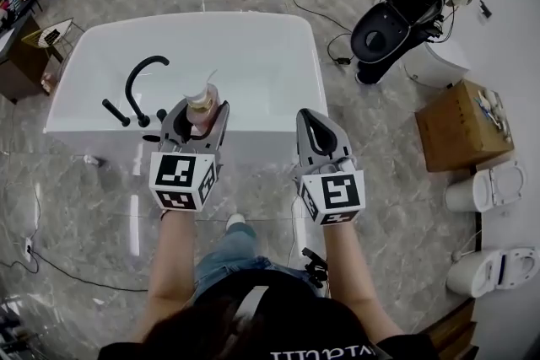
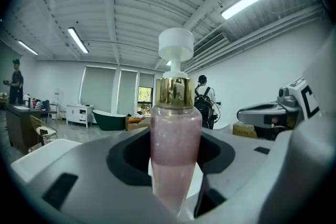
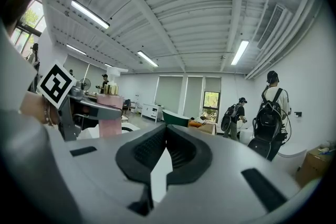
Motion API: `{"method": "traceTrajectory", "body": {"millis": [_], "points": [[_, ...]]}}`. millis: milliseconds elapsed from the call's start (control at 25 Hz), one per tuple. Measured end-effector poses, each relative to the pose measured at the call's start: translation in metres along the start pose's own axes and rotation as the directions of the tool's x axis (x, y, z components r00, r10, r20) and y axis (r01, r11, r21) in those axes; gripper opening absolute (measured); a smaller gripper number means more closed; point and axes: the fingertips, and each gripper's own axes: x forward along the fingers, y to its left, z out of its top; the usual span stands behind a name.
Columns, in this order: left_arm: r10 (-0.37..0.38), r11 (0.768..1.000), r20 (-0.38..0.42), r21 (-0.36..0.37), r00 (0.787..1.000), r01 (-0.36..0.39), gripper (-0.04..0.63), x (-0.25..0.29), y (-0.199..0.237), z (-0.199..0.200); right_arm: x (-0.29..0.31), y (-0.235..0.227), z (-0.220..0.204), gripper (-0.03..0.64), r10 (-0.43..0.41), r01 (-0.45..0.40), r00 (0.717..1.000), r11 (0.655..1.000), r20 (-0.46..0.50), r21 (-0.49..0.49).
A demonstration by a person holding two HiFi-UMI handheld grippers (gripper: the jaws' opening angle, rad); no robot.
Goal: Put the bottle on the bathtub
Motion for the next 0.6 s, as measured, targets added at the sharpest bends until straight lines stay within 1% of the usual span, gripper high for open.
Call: {"method": "traceTrajectory", "body": {"millis": [160, 320, 600], "points": [[-0.013, 1.000, -0.023, -0.014, 1.000, 0.013, 0.218, 0.044, 0.023, -0.010, 0.044, -0.015, -0.016, 0.015, -0.009, 0.010, 0.999, 1.000, -0.045, 0.025], [-0.037, 0.999, -0.044, -0.009, 0.998, 0.037, 0.218, 0.078, 0.036, -0.020, 0.077, -0.023, -0.030, 0.015, -0.009, 0.013, 0.997, 0.999, -0.080, 0.043], [-0.036, 0.999, -0.084, -0.040, 0.996, 0.033, 0.218, 0.113, 0.064, -0.046, 0.120, -0.023, -0.052, 0.015, 0.011, -0.005, 0.992, 0.999, -0.124, 0.046]]}}
